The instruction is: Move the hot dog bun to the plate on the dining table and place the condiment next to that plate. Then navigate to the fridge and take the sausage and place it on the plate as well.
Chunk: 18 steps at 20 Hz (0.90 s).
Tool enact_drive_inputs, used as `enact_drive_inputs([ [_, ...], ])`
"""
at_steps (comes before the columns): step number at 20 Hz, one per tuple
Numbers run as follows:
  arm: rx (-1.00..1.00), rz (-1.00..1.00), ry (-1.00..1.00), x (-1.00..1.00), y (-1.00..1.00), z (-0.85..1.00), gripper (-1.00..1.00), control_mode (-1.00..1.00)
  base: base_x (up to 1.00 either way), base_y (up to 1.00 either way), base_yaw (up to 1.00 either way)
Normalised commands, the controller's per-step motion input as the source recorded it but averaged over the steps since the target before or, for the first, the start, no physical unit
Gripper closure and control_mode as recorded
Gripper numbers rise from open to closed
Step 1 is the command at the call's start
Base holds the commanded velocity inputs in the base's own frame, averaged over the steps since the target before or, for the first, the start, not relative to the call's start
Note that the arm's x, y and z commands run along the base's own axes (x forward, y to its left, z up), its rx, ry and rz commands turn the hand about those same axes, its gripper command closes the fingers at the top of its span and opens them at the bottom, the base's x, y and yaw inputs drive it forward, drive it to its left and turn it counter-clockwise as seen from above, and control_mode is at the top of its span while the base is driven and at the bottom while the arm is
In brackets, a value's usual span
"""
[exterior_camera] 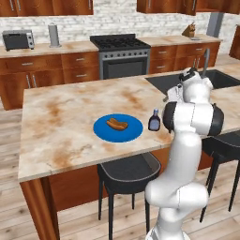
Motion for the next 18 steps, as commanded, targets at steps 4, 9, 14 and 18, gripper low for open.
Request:
enact_drive_inputs([
  [4,-0.25,0.25,-0.15,-0.95,0.15,0.84,-1.0,-1.0,0.0,0.0,0.0],
  [9,-0.48,0.5,-0.16,-1.0,0.67,0.36,-1.0,-1.0,0.0,0.0,0.0],
  [14,-0.5,0.57,-0.21,-0.84,0.57,0.58,-1.0,-1.0,0.0,0.0,0.0],
  [18,-0.42,0.54,-0.29,-0.71,0.5,0.58,-1.0,-1.0,0.0,0.0,0.0],
])
